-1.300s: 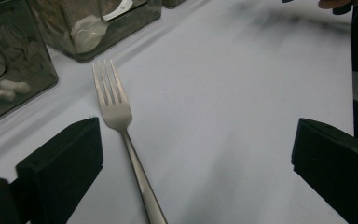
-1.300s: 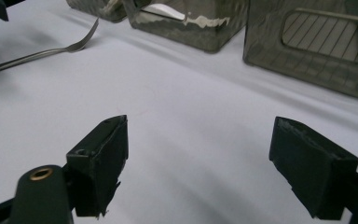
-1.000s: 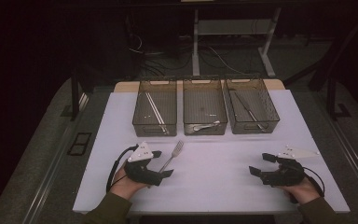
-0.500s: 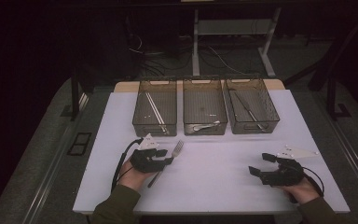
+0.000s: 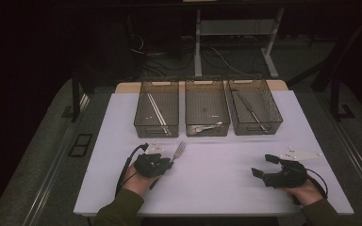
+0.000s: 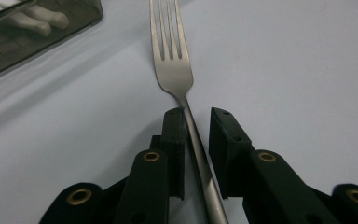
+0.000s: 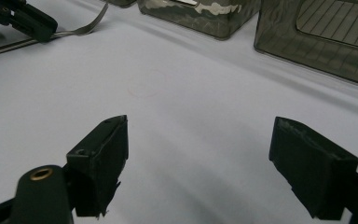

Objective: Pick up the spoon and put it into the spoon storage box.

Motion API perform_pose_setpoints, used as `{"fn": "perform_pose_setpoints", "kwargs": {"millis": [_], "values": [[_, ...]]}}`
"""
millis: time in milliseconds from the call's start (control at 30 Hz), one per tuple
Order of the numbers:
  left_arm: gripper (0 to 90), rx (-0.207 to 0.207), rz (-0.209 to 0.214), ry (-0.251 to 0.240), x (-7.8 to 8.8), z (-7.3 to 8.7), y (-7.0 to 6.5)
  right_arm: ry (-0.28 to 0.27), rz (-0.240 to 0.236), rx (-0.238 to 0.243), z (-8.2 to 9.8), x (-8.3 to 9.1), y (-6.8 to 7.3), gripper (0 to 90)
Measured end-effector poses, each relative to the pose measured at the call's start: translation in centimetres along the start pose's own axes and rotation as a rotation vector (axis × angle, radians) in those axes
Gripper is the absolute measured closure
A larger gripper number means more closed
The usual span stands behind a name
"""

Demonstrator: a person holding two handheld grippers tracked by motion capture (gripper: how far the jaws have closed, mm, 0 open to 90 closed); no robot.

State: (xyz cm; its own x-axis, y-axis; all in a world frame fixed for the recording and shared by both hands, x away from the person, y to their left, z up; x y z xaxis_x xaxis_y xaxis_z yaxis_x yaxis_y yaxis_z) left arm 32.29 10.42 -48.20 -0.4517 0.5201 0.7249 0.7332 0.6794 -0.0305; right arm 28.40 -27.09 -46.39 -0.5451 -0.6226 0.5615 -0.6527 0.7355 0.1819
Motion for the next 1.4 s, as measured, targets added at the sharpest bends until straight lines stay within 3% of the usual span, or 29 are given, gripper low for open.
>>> {"fn": "perform_pose_setpoints", "kwargs": {"millis": [200, 533, 700, 900, 1067, 1233, 1400], "values": [[80.5, -0.012, -0.036, 0.022, 0.0, -0.1, -0.4, 0.004, 0.003, 0.008, 0.0, 0.0, 0.0, 19.7], [84.5, 0.014, -0.038, 0.026, 0.0, -0.2, -0.2, 0.006, 0.006, 0.019, 0.0, 0.0, 0.1, 19.7], [84.6, 0.001, -0.042, 0.031, 0.1, -0.2, -0.2, 0.001, 0.007, 0.019, -0.1, 0.0, 0.1, 19.7], [84.6, 0.011, -0.026, -0.059, 1.3, -1.3, -0.4, 0.002, -0.003, -0.006, -0.5, 0.1, 0.3, 18.9], [84.6, -0.016, 0.013, -0.132, 1.8, -3.1, -2.2, -0.023, -0.072, -0.052, -2.6, 0.0, 1.2, 18.4], [84.6, -0.072, 0.058, -0.168, 1.3, -5.0, -4.8, -0.025, -0.116, -0.055, -4.6, -1.7, 2.8, 27.6], [84.6, -0.112, 0.094, -0.194, 0.2, -7.0, -7.2, -0.075, -0.178, -0.079, -6.8, -3.3, 4.2, 38.5]]}}
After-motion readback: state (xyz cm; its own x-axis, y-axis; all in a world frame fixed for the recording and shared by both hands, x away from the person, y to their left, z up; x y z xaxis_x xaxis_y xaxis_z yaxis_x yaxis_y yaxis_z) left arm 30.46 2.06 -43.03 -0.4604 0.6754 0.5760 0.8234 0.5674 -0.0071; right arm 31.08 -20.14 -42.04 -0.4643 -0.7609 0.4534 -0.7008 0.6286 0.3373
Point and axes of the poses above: each handheld gripper's, and its own axes: x roughly backward along the jaws, z roughly out of its underside, y roughly to its left, the point moved 5 cm from there along -x, roughly forward along the jaws, and after that the axes turned 3 degrees about -z, right-handed, at the moved point
